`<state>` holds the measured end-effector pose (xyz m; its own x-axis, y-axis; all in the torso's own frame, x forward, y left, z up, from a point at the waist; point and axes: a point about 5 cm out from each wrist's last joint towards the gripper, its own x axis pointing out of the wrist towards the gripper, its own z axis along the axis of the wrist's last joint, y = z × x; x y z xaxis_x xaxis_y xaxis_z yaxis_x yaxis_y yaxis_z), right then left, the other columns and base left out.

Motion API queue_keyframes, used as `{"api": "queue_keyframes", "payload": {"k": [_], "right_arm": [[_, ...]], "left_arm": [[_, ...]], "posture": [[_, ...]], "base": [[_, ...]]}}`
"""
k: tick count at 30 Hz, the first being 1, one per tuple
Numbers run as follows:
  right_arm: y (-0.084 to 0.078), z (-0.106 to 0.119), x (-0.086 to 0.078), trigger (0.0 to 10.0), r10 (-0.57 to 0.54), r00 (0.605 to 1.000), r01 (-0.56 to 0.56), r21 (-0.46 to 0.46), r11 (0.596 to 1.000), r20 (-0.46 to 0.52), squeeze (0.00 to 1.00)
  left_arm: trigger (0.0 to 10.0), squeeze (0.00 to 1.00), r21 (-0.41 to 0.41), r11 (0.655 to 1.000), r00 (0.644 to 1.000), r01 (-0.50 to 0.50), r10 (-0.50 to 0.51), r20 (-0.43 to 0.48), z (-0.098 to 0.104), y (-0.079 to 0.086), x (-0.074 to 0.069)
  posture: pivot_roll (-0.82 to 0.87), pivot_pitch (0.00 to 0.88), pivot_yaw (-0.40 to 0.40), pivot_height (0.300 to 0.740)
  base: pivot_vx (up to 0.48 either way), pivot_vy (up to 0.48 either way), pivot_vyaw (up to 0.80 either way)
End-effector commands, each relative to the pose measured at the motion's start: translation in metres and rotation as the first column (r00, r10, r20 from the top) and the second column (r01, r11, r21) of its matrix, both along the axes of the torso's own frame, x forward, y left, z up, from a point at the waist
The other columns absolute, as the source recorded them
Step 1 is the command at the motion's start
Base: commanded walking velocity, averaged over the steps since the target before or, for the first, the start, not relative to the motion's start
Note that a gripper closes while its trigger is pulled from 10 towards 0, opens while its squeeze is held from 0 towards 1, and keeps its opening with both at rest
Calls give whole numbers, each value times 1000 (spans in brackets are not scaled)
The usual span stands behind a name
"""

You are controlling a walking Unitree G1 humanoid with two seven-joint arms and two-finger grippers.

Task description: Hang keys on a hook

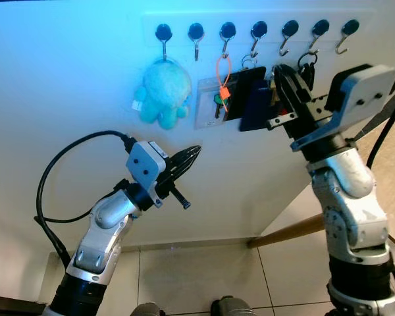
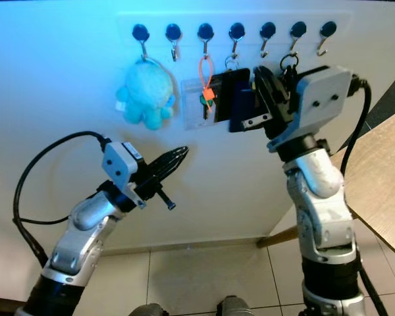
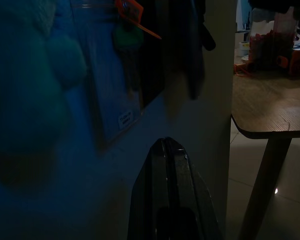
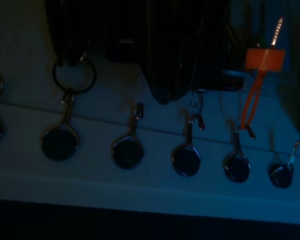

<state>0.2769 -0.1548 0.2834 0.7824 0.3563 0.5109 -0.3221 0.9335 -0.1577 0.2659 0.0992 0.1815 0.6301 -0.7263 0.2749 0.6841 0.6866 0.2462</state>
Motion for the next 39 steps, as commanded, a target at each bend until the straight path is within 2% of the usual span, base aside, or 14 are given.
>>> {"api": "queue_keyframes", "payload": {"k": [1, 6, 20, 28, 39], "right_arm": [[0, 6, -4, 10000, 29, 999, -29, 2, 1000, 16, 0], [1, 14, -7, 10000, 121, 993, -121, -18, 993, 3, 0], [-20, 37, -8, 10000, 63, 996, -64, 21, 998, 69, 0], [-23, 33, -9, 10000, 43, 998, -45, 34, 998, 47, 0], [-25, 15, -7, 10000, 34, 999, -31, 57, 998, -39, 0]], "left_arm": [[10000, 0, -10, 1000, 1000, 11, -11, -3, 1, -4, -1], [10000, 0, -8, 1000, 1000, 18, -18, -3, 2, -5, -2], [10000, 0, -22, 999, 1000, 28, -29, -3, 8, -8, -2], [10000, 0, -25, 999, 999, 36, -36, -3, 9, -9, -1], [10000, 0, -17, 999, 999, 43, -43, -10, 8, -10, -1]], "posture": [[29, 121, -20, 740], [32, 119, -19, 740], [32, 120, -18, 740], [29, 120, -15, 740], [31, 112, -11, 740]], "base": [[0, 0, 0], [0, 0, 0], [0, 0, 0], [0, 0, 0], [0, 0, 0]]}}
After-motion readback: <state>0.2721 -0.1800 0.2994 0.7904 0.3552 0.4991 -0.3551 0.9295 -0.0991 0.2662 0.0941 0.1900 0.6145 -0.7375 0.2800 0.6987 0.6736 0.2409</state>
